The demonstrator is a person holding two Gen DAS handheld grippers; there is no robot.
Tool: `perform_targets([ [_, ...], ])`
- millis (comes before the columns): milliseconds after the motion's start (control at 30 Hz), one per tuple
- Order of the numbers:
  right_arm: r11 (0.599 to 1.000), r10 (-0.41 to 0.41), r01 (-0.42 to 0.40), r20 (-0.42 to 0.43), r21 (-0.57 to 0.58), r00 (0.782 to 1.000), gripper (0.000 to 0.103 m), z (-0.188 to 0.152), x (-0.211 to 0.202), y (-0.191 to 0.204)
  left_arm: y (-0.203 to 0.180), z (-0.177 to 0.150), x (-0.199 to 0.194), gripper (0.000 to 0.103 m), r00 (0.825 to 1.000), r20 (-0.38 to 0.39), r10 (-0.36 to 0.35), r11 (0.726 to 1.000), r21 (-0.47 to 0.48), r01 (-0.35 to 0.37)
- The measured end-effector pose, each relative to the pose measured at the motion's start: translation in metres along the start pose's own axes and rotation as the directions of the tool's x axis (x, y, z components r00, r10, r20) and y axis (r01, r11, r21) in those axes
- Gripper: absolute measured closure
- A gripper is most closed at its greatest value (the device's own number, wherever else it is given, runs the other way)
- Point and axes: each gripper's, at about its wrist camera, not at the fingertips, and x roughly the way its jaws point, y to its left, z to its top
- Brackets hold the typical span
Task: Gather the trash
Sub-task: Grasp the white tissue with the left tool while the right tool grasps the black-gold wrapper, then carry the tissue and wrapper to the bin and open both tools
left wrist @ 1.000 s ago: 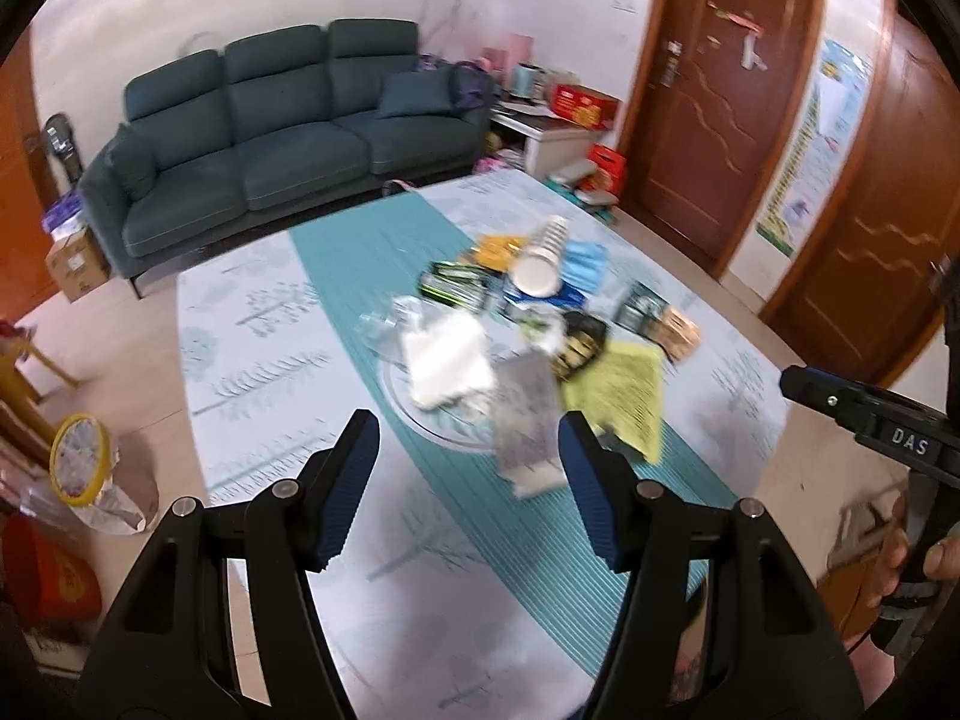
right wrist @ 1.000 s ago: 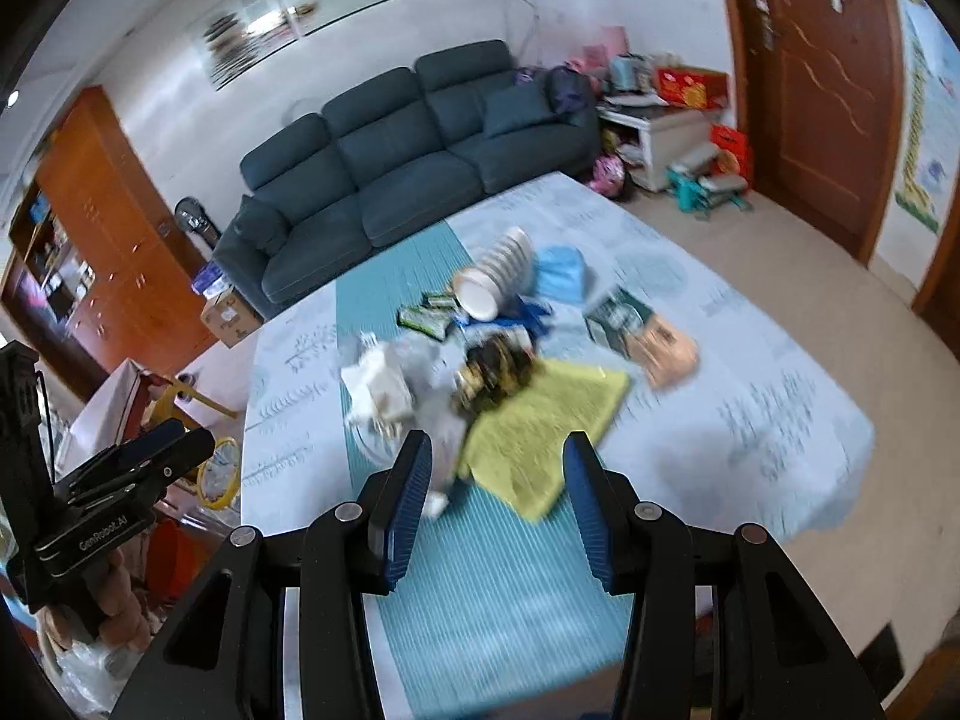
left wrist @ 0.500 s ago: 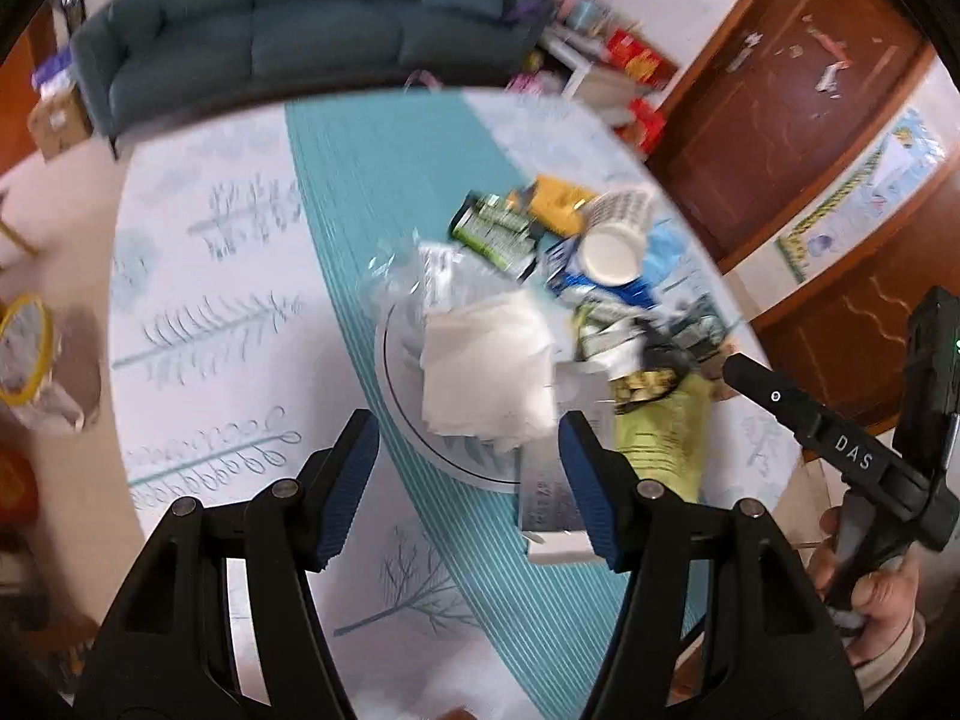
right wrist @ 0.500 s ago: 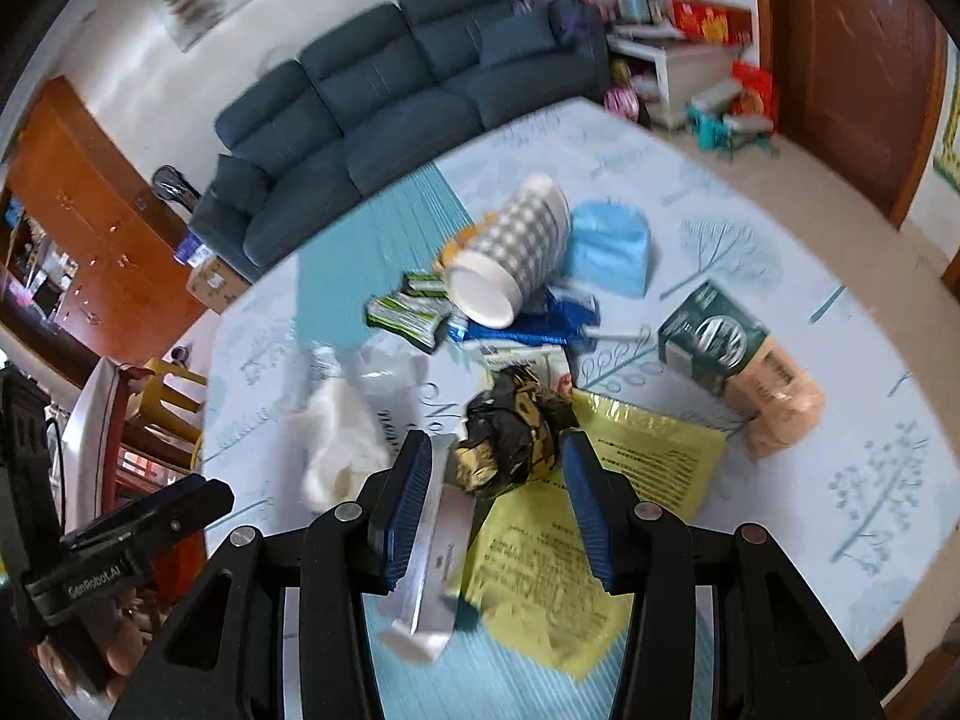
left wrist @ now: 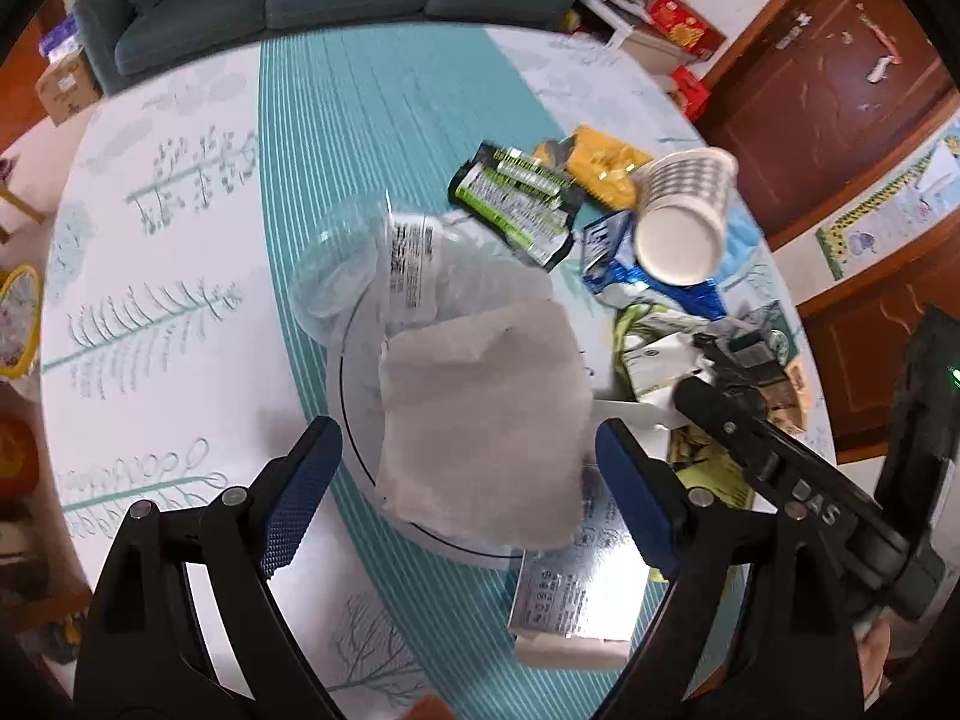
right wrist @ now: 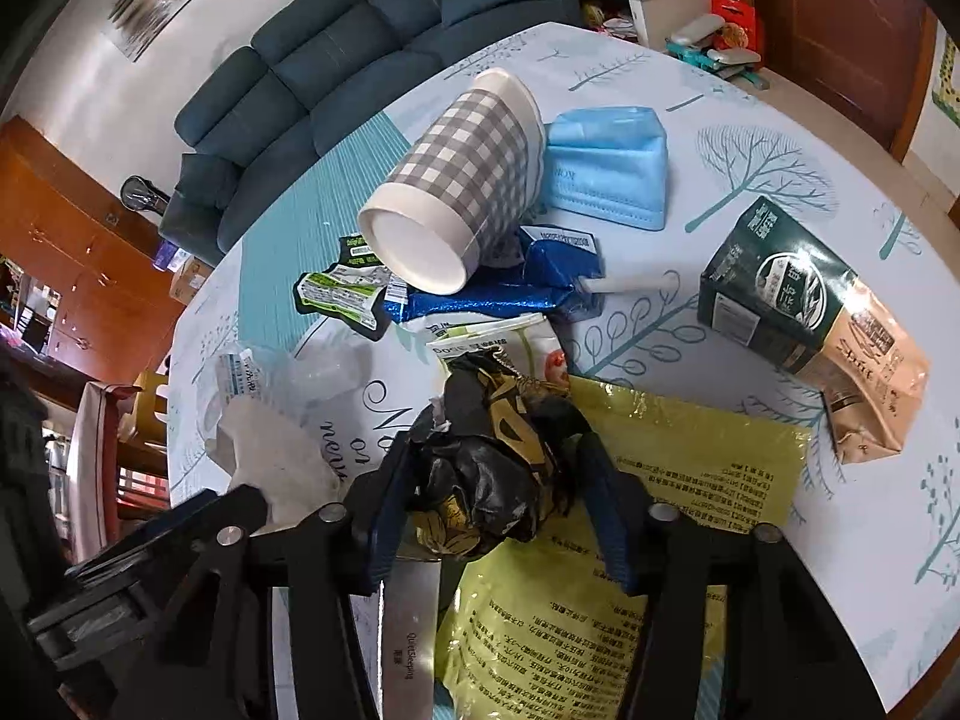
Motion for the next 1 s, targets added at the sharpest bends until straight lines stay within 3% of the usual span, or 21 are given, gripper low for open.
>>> perform_targets([
  [67, 1.0, 0.0, 0.0, 0.009, -0.012, 1.0, 0.054, -0.002, -0.001, -0.001, 0.004, 0.0, 0.011, 0.021, 1.0, -0.025, -0.005, 0.999, -0.041, 0.004],
  [133, 0.999, -0.004, 0.005, 0.027, -0.038, 1.0, 0.055, -0.005, -0.005, 0.001, 0.007, -0.001, 0.019, 0.037, 0.999, -0.04, -0.031, 0.997, -0.074, 0.028],
  [200, 0.998, -0.001, 0.004, 0.045, -0.057, 0.999, 0.056, -0.01, -0.015, 0.006, 0.009, -0.003, 0.022, 0.041, 0.998, -0.047, -0.051, 0.995, -0.087, 0.046],
  [267, 0.998, 0.009, -0.004, 0.067, -0.066, 0.998, 0.056, -0.012, -0.026, 0.007, 0.009, -0.006, 0.02, 0.051, 0.998, -0.027, -0.051, 0.995, -0.093, 0.048],
  [333, 0.997, 0.027, -0.021, 0.089, -0.07, 0.996, 0.056, -0.014, -0.037, 0.007, 0.006, -0.007, 0.013, 0.081, 0.999, -0.008, -0.053, 0.996, -0.075, 0.052],
  [500, 0.995, 0.048, -0.034, 0.159, -0.094, 0.986, 0.056, -0.018, -0.068, 0.014, 0.0, -0.012, -0.012, 0.087, 0.998, 0.033, -0.055, 0.997, -0.06, 0.057],
  [667, 0.99, 0.023, 0.016, 0.271, -0.142, 0.962, 0.057, -0.035, -0.11, 0.022, -0.008, -0.026, -0.05, 0.087, 0.992, 0.113, -0.061, 0.998, -0.023, 0.064],
  [800, 0.991, 0.06, -0.019, 0.317, -0.131, 0.946, 0.057, -0.051, -0.142, 0.022, -0.019, -0.04, -0.083, 0.087, 0.981, 0.18, -0.071, 0.997, 0.019, 0.068],
  [1000, 0.988, 0.095, -0.042, 0.366, -0.148, 0.926, 0.057, -0.099, -0.196, 0.014, -0.04, -0.078, -0.139, 0.087, 0.963, 0.252, -0.101, 0.989, 0.131, 0.07],
])
